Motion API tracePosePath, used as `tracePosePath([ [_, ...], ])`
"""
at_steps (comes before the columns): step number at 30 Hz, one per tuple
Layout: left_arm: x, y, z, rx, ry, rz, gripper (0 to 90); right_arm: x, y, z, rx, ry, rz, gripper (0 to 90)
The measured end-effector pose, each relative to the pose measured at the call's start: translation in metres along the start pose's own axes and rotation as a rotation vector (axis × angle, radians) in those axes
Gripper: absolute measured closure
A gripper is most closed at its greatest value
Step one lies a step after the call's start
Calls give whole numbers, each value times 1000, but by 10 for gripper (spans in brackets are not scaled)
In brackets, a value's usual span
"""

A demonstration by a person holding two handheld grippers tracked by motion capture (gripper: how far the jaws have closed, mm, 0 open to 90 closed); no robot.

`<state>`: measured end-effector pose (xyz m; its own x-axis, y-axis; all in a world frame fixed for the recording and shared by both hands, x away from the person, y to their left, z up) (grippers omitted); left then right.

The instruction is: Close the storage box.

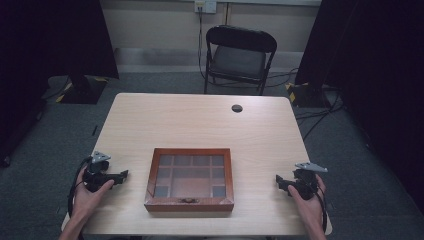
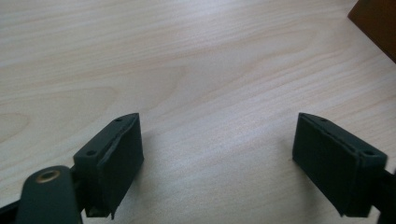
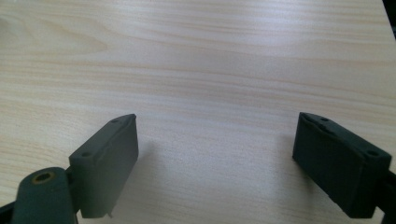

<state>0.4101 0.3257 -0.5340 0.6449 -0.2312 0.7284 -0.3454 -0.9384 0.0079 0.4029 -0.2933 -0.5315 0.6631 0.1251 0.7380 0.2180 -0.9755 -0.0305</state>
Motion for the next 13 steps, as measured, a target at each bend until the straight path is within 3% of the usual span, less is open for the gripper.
tracePosePath([
  [3,-3,2,0,21,34,-5,145,-2,-2,1,-30,12,-23,120],
  [13,-3,4,0,15,36,-12,140,-2,-2,2,-41,8,-19,103],
])
Point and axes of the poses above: each handheld gripper's, and its own axes: z roughly forward along the jaws, x roughly out of its top, y roughly to its right, the point moved 5 cm from there along z, roughly forward along the jaws, and after that the axes turned 1 degree about y, right-handed, at the moved point
